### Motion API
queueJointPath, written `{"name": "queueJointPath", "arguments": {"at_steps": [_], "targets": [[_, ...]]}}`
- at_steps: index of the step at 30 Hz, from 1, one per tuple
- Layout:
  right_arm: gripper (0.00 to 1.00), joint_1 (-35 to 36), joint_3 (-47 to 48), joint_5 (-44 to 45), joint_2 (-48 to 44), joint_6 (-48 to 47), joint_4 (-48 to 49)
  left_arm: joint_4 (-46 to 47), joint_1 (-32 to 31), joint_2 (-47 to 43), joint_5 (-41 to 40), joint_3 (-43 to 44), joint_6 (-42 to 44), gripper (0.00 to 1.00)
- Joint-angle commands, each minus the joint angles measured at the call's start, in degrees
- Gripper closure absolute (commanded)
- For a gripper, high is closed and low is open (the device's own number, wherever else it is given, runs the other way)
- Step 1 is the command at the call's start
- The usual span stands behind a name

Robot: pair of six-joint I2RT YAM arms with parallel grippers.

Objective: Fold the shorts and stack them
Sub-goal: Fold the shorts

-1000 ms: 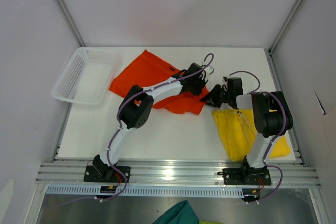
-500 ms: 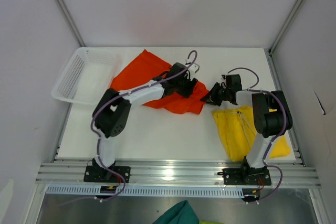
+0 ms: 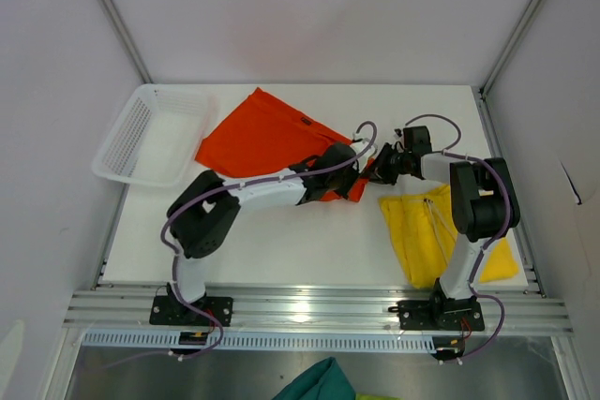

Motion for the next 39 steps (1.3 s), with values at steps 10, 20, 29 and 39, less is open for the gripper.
{"name": "queueJointPath", "arguments": {"at_steps": [10, 20, 29, 39], "targets": [[0.96, -0.1, 2.3, 0.1, 1.4, -1.4, -1.9, -7.5, 0.4, 10.8, 3.1, 8.3, -10.2, 1.0], [0.92, -0.2, 4.3, 0.9, 1.6, -1.9, -4.2, -2.5, -1.3, 8.0, 0.0, 0.9, -15.9, 1.0], [0.91, 0.2, 4.8, 1.0, 4.5, -2.4, -3.7, 3.1, -1.7, -0.8, -1.0, -9.8, -18.5, 0.96], [0.81, 1.6, 4.7, 1.8, 3.6, -2.2, -4.4, 3.1, -1.8, 4.8, 1.9, -7.9, -23.0, 1.0]]}}
